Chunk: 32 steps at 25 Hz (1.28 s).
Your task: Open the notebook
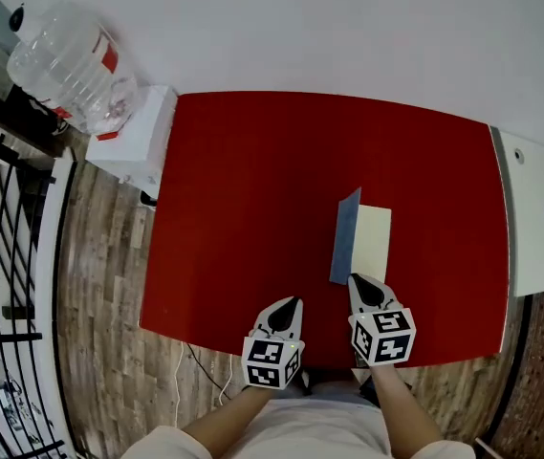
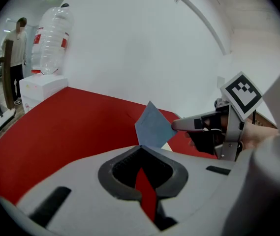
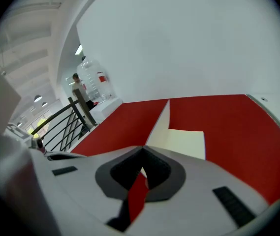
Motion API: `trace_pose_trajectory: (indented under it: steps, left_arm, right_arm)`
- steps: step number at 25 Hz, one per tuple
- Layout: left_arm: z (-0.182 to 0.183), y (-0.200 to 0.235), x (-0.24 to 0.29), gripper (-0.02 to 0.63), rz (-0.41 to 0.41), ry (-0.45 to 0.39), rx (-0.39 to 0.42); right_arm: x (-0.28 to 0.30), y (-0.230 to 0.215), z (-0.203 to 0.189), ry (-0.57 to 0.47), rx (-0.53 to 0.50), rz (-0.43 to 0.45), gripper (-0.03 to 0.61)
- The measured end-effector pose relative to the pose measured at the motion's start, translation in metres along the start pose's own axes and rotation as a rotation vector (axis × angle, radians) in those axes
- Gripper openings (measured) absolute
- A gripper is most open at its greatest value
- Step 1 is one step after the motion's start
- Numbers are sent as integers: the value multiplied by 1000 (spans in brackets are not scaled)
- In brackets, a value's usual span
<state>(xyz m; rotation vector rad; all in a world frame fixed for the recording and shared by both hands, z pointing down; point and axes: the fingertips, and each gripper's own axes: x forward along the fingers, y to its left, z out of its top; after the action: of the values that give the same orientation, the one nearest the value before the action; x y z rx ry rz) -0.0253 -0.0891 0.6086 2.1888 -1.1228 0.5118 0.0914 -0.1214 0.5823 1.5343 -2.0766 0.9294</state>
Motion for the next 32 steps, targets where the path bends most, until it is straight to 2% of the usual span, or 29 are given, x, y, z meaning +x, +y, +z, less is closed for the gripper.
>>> trace_pose_trajectory:
  steps: [3,8,12,20,32]
  left_arm:
    - [-9,-3,-13,6,-11,2,-26]
    - [-1,41,-39,8,102,-65,-55]
    - [-10,62,-56,8,140,-57,-92]
    - [-17,91,-75,6,201,-59,-124]
    - [-28,107,-60,6,208,-14,-152]
  right_arm:
    - [0,19,-5,31,-33,8,5]
    - [49,69,6,44,-86,131,5]
    - [80,94,-4,105,-104,160,5]
    - [143,125,-37,203,-158,150,5]
    - [186,115,-69,290,-168,104,5]
